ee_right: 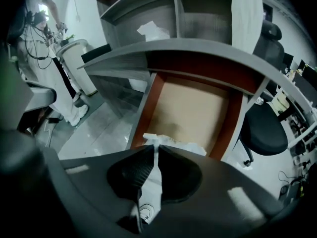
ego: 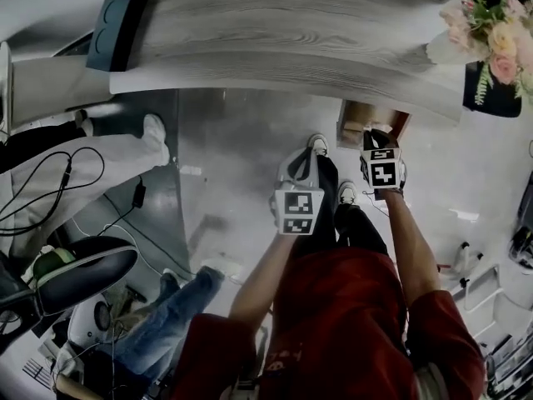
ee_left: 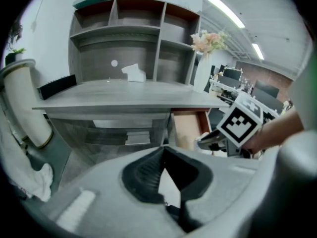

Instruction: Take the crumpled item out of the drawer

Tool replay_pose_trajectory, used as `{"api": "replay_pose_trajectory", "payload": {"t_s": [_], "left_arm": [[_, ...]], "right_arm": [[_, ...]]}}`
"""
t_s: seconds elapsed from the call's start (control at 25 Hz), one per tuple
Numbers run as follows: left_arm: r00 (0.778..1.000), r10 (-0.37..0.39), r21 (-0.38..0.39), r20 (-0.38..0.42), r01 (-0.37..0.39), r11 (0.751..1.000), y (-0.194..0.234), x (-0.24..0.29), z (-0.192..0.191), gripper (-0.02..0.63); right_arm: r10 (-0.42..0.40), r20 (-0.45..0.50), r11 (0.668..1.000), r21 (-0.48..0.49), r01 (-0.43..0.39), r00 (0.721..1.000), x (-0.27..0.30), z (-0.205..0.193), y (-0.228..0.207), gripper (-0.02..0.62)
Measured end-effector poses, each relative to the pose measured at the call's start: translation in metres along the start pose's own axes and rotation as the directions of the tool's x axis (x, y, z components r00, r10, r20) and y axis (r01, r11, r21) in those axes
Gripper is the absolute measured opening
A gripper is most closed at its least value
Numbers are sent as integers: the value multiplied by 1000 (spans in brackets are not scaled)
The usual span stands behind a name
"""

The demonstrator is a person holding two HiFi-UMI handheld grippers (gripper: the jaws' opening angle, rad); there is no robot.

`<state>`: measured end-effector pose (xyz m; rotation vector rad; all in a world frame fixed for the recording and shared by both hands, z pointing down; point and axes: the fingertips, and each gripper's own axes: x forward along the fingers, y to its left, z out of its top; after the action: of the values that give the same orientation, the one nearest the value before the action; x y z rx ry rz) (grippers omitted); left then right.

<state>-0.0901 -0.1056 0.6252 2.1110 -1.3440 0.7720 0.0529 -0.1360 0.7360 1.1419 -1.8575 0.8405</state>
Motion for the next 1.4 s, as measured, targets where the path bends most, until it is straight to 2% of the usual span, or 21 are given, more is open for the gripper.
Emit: {"api": "replay_pose_trajectory", "payload": {"t_s": [0.36, 0.84, 1.12, 1.4], "left_arm": [[998, 28, -2, 50, -28, 1000, -33, -39, 23, -3], [990, 74, -5, 117, -74, 997, -52, -81, 45, -3], [985, 100, -24, 140, -97, 995, -51, -104, 50, -3], [974, 93, 6, 208, -96, 995, -57, -117, 81, -3]], "right_arm": [[29, 48, 1000, 6, -30, 998, -70, -10, 4, 25], [39, 122, 999, 25, -42, 992, -155, -16, -7, 25], [42, 223, 998, 35, -51, 974, -205, 3, -4, 25], [30, 323, 999, 7, -34, 946, -244, 35, -5, 25]]}}
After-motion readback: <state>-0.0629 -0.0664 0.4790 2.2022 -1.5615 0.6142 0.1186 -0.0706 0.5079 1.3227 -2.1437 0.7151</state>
